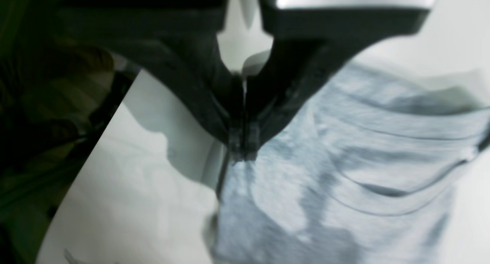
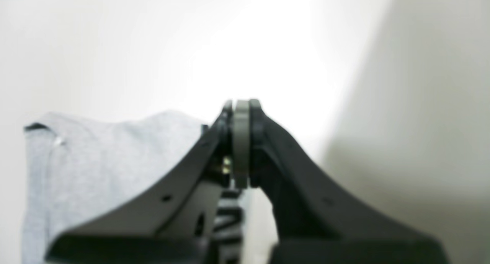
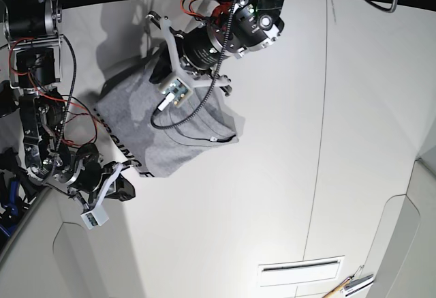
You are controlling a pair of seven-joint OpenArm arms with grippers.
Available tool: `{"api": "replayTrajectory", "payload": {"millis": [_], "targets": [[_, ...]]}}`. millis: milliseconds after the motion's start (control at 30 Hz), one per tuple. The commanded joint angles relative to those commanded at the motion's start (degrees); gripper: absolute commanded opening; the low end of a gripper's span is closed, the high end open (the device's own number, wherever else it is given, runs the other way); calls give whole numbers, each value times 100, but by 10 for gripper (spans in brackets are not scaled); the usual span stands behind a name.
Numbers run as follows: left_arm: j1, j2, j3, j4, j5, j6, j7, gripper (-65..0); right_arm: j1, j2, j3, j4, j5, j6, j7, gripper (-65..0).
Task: Fold the T-shirt properly
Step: 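Fold the bundle over with the right gripper onto the stack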
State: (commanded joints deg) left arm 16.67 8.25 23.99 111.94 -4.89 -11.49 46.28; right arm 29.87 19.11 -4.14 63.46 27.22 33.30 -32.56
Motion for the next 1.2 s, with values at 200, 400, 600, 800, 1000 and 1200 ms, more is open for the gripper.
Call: {"api": "replayTrajectory", "payload": {"millis": [200, 400, 600, 800, 1000, 1200], "targets": [[-365, -4, -9, -905, 9, 76, 20, -650, 7, -251, 0, -264, -35, 42, 20, -650], [-363, -214, -518, -1158, 518, 636, 50, -650, -50, -275, 0, -614, 70, 96, -540, -650], [-400, -643, -1480, -1158, 455, 629, 11, -650, -350, -61, 0, -605, 1001, 103, -979, -650], [-787, -828, -2249, -1161, 426, 632, 20, -650, -907, -39, 0, -468, 1794, 133, -1467, -650], [-1134, -844, -2662, -1163, 426, 612, 9, -650, -1985, -94, 0, 776, 2168, 149, -1740, -650], [-1335, -844, -2669, -1145, 404, 647, -17, -650, -2887, -219, 0, 2118, 2006, 144, -1821, -650]]}}
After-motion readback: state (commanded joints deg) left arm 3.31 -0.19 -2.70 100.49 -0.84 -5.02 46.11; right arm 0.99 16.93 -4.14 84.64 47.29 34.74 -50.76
